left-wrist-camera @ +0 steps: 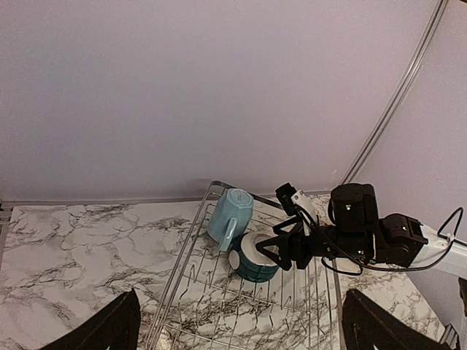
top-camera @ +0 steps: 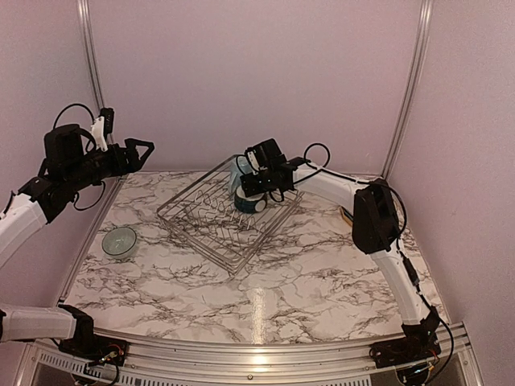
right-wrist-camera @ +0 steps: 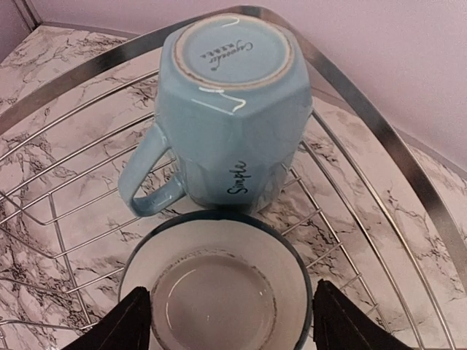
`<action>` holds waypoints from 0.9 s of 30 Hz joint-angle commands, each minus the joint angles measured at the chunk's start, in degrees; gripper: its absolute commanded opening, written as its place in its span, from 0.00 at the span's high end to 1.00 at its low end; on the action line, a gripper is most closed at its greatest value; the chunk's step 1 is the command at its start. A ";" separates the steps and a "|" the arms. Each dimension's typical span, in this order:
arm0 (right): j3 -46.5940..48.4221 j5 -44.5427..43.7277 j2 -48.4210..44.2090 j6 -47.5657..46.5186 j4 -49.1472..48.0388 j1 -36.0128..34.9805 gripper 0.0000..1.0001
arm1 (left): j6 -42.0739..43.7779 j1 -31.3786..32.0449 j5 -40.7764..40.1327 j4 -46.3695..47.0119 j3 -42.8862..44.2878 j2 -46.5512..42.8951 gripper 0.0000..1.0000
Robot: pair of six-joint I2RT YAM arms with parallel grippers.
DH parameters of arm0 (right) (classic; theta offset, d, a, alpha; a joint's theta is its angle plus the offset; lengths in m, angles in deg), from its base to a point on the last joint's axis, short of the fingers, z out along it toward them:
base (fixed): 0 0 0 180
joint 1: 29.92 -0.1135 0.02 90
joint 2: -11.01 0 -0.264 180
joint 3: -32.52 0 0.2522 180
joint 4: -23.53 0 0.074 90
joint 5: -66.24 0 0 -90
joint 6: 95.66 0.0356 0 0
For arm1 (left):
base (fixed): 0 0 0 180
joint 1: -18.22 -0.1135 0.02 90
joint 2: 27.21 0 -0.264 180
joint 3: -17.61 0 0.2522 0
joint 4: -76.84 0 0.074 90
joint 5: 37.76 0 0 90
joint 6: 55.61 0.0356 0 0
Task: Unload the mixed dishes from the dish rack
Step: Grab the bowl from the dish rack.
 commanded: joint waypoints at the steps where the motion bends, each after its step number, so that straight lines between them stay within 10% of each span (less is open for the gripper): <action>1: -5.71 -7.26 -1.67 -0.49 6.62 0.41 0.27 | 0.23 0.22 0.18 0.85 -0.47 0.33 0.01; 14: -7.15 -15.16 -8.72 -5.16 7.99 0.45 0.25 | -0.15 0.18 0.46 0.98 -0.56 0.75 0.01; 27: -5.22 -16.33 -8.24 -24.94 7.69 -2.28 0.01 | -0.34 0.21 0.85 0.63 -0.43 1.73 0.01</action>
